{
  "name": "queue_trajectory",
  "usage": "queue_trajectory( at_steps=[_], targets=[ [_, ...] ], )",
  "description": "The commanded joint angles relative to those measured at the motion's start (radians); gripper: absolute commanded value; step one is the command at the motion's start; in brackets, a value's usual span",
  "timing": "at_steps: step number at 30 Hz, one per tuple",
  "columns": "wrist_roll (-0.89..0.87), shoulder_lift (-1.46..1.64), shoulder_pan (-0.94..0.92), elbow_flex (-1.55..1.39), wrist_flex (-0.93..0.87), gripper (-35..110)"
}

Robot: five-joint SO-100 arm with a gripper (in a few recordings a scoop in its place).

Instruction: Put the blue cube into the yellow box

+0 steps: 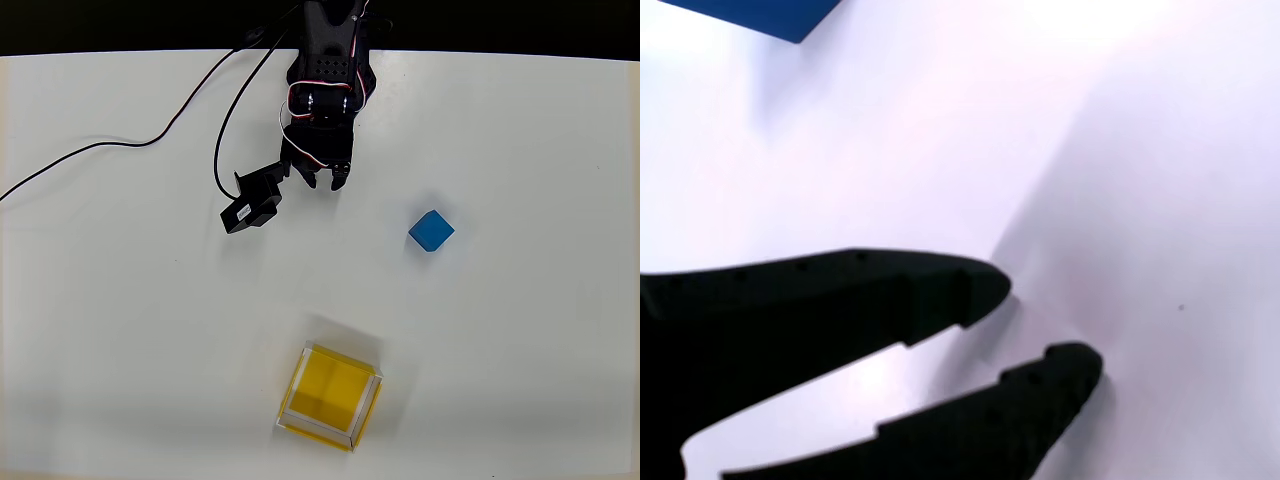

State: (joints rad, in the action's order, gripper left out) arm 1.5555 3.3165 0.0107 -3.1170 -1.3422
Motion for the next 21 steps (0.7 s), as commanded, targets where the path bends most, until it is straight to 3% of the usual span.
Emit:
queue_trajectory(
  at_steps=[1, 13, 21],
  targets=[
    [0.011, 0.029, 0.054, -0.028, -0.012, 8],
    [0.074, 0.011, 0.061, -0.028, -0.012, 6],
    [0.110, -0.325, 0.109, 0.258, 0.103, 20]
  ],
)
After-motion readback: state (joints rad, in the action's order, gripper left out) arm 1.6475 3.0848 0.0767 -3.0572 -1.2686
